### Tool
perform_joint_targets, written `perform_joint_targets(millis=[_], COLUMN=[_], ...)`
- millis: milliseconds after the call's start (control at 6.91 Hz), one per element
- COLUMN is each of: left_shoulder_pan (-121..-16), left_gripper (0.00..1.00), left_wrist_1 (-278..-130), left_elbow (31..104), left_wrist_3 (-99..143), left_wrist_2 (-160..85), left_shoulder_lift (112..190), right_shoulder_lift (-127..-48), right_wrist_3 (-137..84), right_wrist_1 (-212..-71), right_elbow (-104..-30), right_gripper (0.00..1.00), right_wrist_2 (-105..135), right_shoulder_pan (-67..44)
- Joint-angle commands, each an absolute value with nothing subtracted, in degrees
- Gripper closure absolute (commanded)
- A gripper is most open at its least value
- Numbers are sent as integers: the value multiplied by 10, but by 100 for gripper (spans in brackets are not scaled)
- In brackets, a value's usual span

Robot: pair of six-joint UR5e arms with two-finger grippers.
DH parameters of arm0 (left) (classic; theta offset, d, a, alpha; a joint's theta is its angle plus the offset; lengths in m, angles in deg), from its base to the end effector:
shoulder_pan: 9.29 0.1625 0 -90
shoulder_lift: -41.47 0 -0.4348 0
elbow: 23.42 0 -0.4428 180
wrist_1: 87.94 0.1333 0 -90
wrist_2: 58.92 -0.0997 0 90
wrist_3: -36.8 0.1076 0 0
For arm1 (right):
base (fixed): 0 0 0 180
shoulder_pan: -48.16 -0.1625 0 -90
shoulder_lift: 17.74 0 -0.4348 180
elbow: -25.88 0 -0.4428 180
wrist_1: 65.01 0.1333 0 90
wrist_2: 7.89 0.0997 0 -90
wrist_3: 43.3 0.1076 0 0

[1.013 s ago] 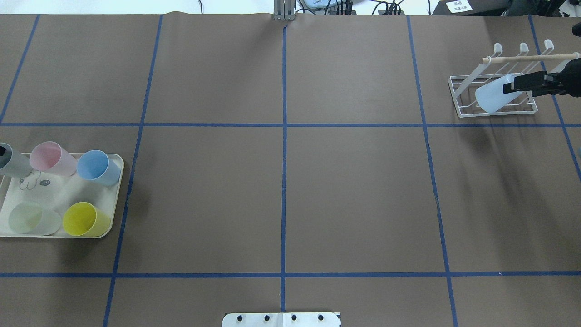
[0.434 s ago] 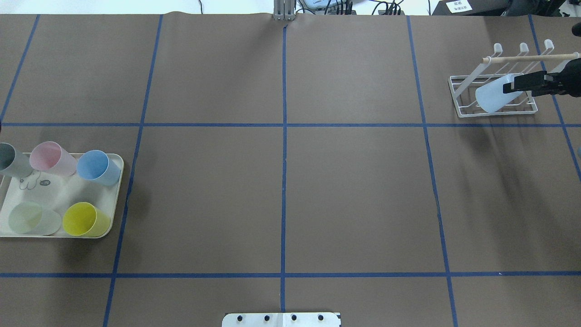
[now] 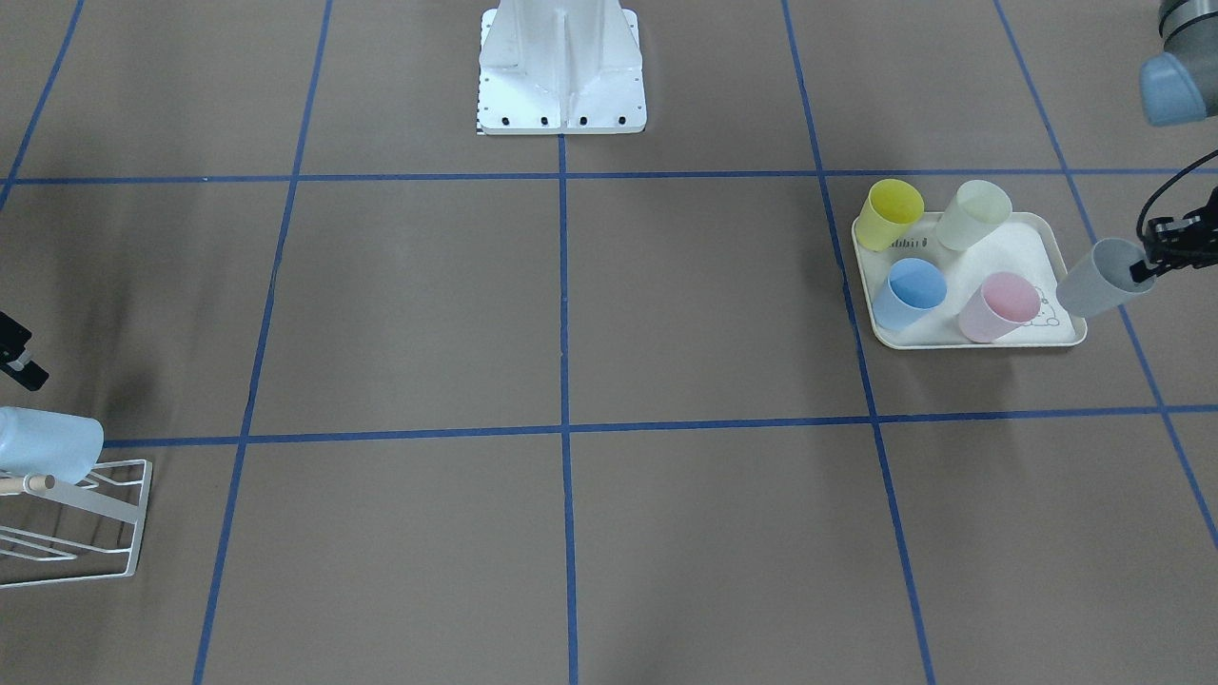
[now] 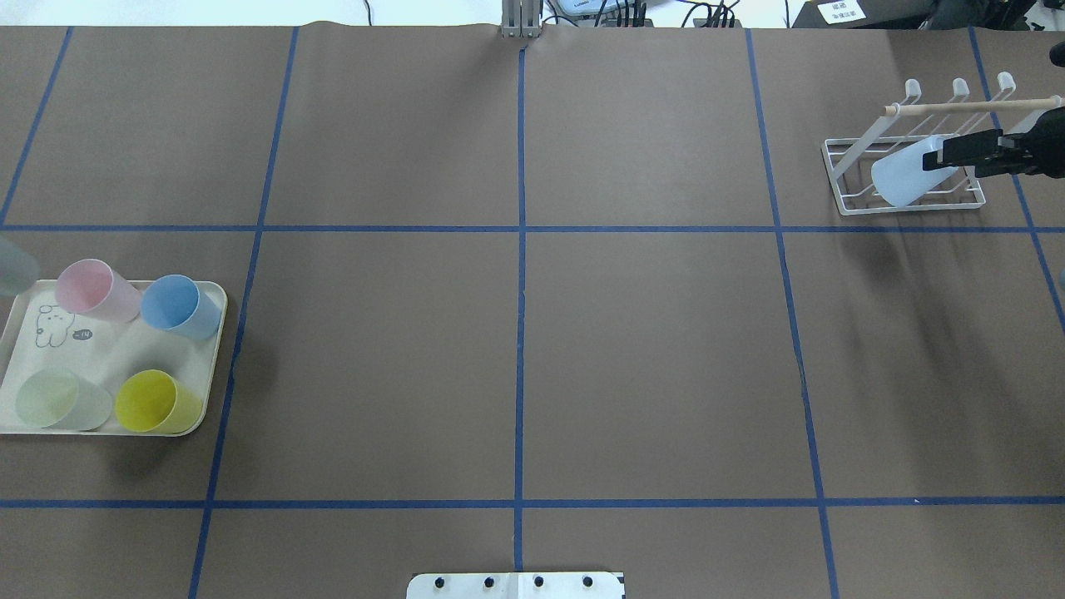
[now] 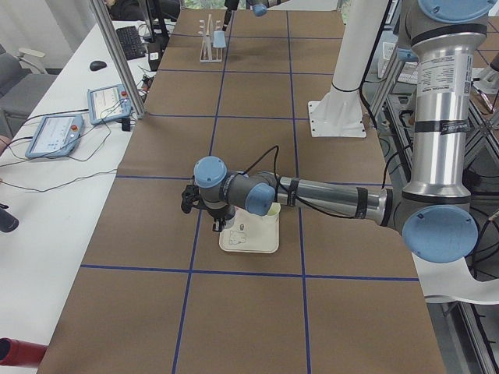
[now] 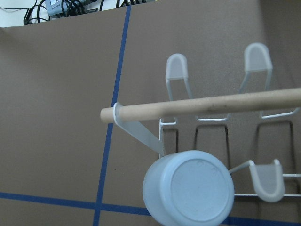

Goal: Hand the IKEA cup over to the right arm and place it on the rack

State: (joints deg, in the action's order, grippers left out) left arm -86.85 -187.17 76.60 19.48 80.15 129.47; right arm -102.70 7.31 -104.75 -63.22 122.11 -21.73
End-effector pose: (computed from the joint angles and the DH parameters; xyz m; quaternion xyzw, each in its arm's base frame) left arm 0.0654 -0.5380 0.5730 0.0264 0.4318 0.0239 0.9013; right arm -0.1478 -0.5901 0.5306 0.1743 -0.4967 0.0690 0.8475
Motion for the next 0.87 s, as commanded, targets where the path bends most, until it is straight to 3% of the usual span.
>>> perform_joint_targets(millis=[0,290,724], left_shoulder_pan=[-905,-899,-832], left_gripper=[100,100,100], left_wrist_1=[-1764,-1734,-1773], left_elbow=[854,909,929], left_wrist_3=[183,77,-57], left_wrist_2=[801,798,839], left_shoulder_lift=[1293,1305,1388], right_shoulder_lift=[-1023,-1015,-981], right_wrist_3=[120,181,304], right_wrist_1=[-1047,-1028,-1025], right_elbow=[-632,-643,-672], right_gripper=[0,0,0], right_wrist_2=[1221,1218,1216], right_shoulder_pan=[-215,-190,-161])
